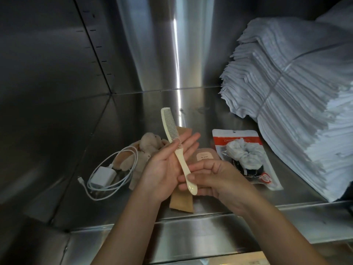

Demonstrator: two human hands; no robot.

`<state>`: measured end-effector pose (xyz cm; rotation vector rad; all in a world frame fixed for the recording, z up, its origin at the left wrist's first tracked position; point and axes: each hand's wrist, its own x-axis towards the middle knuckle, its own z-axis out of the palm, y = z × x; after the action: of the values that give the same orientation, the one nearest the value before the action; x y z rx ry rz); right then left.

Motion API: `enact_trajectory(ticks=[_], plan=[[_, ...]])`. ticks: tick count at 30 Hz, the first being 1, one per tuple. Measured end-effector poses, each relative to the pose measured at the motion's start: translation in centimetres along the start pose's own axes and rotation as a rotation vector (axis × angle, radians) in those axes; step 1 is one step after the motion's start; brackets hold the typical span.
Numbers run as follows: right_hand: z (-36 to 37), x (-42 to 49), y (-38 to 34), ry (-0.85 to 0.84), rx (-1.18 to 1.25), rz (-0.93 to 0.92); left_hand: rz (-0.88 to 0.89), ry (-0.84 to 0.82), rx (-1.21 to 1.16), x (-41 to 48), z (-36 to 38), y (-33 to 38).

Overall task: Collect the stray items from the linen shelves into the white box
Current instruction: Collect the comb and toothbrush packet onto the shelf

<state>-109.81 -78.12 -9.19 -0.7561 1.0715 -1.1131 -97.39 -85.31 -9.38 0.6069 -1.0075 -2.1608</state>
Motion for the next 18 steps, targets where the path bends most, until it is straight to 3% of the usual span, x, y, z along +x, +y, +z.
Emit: enact_trajectory(ticks=[9, 18], plan=[[-1.6, 0.4, 0.5, 0.219, -0.003, -0.012, 0.114, 0.159, -0.042, -1.8, -3.2, 1.0], [-1.7, 0.6, 0.8, 0.353, -0.067, 0.058, 0.084, 0.087, -0.154, -2.3, -3.5, 0.7]])
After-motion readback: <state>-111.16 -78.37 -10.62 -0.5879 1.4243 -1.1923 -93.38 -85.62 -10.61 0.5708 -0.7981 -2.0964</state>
